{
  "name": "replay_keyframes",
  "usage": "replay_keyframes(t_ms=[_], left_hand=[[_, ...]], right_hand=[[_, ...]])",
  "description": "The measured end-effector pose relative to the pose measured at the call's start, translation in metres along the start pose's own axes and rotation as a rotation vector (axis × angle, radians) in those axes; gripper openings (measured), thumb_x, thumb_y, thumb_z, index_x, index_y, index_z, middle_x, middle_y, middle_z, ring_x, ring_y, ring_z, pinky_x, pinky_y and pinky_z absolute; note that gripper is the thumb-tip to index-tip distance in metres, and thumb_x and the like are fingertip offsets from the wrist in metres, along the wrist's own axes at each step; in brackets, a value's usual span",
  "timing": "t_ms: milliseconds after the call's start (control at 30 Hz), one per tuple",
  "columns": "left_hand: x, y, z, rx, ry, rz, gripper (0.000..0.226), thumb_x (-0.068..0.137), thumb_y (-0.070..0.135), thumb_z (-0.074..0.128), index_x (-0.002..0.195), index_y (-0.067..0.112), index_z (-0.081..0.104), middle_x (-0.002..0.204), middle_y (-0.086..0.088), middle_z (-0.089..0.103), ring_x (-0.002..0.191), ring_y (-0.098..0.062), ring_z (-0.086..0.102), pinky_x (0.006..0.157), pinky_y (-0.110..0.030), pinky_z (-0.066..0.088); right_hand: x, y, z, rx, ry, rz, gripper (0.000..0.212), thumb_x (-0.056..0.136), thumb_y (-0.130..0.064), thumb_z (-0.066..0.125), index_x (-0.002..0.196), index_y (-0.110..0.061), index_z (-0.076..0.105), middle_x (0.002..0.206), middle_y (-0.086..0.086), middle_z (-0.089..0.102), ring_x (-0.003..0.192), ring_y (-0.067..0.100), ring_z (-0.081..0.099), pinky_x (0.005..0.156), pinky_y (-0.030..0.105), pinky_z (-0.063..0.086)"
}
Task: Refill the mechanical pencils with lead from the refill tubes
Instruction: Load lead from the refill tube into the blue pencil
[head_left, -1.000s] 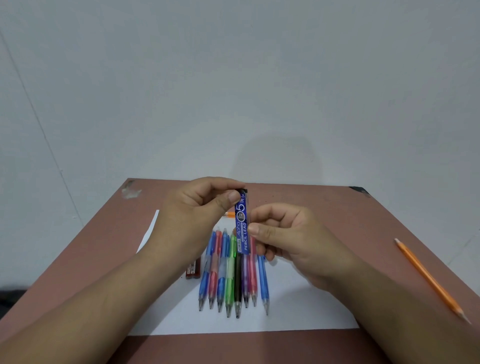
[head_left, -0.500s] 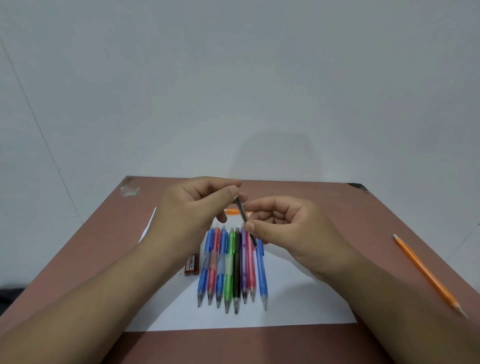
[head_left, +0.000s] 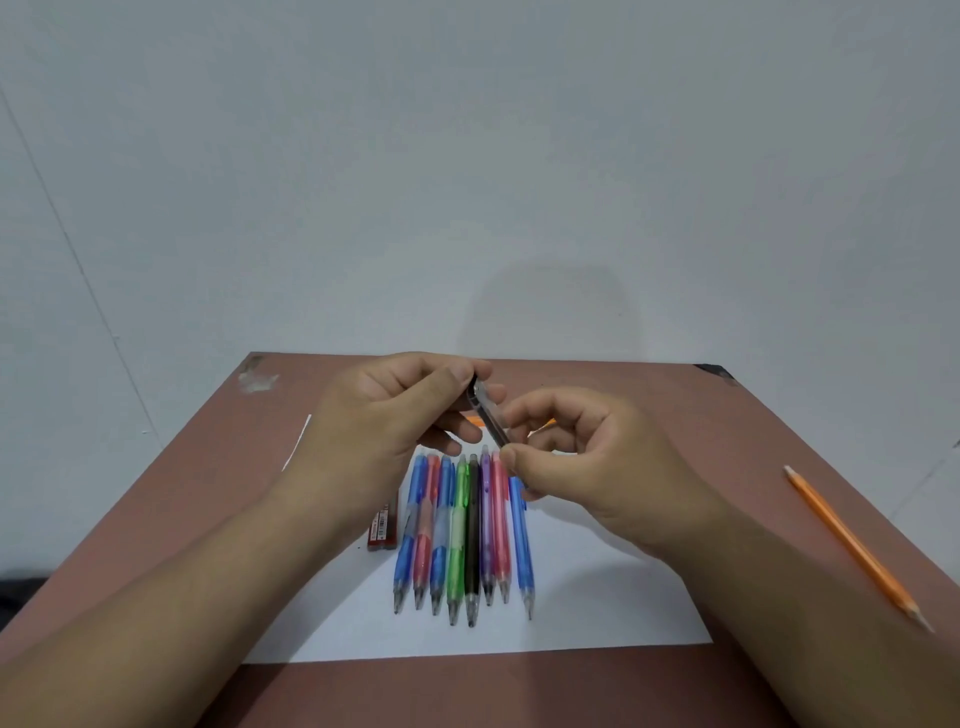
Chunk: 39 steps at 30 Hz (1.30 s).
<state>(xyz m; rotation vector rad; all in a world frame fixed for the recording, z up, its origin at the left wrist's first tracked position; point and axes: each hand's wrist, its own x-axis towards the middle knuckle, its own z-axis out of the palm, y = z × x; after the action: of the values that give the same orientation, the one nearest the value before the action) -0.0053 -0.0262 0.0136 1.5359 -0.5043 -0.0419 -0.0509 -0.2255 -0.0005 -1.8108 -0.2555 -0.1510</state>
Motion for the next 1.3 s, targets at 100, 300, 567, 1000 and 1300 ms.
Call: replay_keyframes(t_ms=[100, 300, 567, 1000, 1300], left_hand=[[0.0, -0.003, 0.002, -0.014, 0.002, 0.003, 0.022, 0.1, 0.022, 0.055, 0.105, 0.018, 0.075, 0.1, -0.001, 0.078, 0.082, -0.02, 0.072, 0.073, -0.027, 0.059], [0.001, -0.009, 0.005, -0.164, -0.046, -0.063, 0.023, 0.101, 0.015, 0.052, 0.114, 0.01, 0.071, 0.107, -0.01, 0.076, 0.101, -0.028, 0.073, 0.089, -0.035, 0.06], [0.001, -0.011, 0.008, -0.31, -0.041, -0.12, 0.026, 0.093, 0.016, 0.06, 0.114, 0.008, 0.072, 0.105, -0.016, 0.076, 0.1, -0.027, 0.074, 0.084, -0.029, 0.061], [0.002, -0.01, 0.011, -0.162, -0.023, -0.31, 0.019, 0.097, 0.016, 0.062, 0.107, 0.005, 0.074, 0.105, -0.013, 0.077, 0.095, -0.024, 0.075, 0.08, -0.029, 0.062], [0.0, -0.001, 0.011, -0.831, -0.296, -0.752, 0.079, 0.097, 0.055, 0.046, 0.137, -0.013, 0.045, 0.131, -0.038, 0.056, 0.119, -0.049, 0.061, 0.101, -0.051, 0.047]], right_hand=[[-0.001, 0.0, 0.0, -0.146, 0.024, -0.032, 0.019, 0.09, -0.013, 0.075, 0.098, -0.03, 0.074, 0.098, -0.006, 0.074, 0.091, 0.016, 0.07, 0.075, 0.041, 0.063], [0.0, -0.002, -0.002, -0.46, 0.244, -0.202, 0.028, 0.091, -0.017, 0.074, 0.105, -0.041, 0.072, 0.098, -0.024, 0.072, 0.101, 0.0, 0.065, 0.082, 0.019, 0.055], [0.003, 0.002, -0.002, -0.695, 0.262, -0.301, 0.04, 0.089, -0.025, 0.078, 0.127, -0.036, 0.07, 0.112, -0.021, 0.073, 0.102, 0.0, 0.067, 0.086, 0.024, 0.056], [0.008, -0.003, -0.016, -0.743, 0.417, -0.195, 0.03, 0.083, 0.004, 0.07, 0.085, -0.026, 0.075, 0.085, -0.015, 0.069, 0.087, 0.004, 0.062, 0.076, 0.022, 0.05], [0.009, -0.001, -0.018, -0.84, 0.484, -0.417, 0.038, 0.082, 0.009, 0.067, 0.101, -0.023, 0.077, 0.097, -0.012, 0.072, 0.093, 0.01, 0.064, 0.087, 0.032, 0.055]])
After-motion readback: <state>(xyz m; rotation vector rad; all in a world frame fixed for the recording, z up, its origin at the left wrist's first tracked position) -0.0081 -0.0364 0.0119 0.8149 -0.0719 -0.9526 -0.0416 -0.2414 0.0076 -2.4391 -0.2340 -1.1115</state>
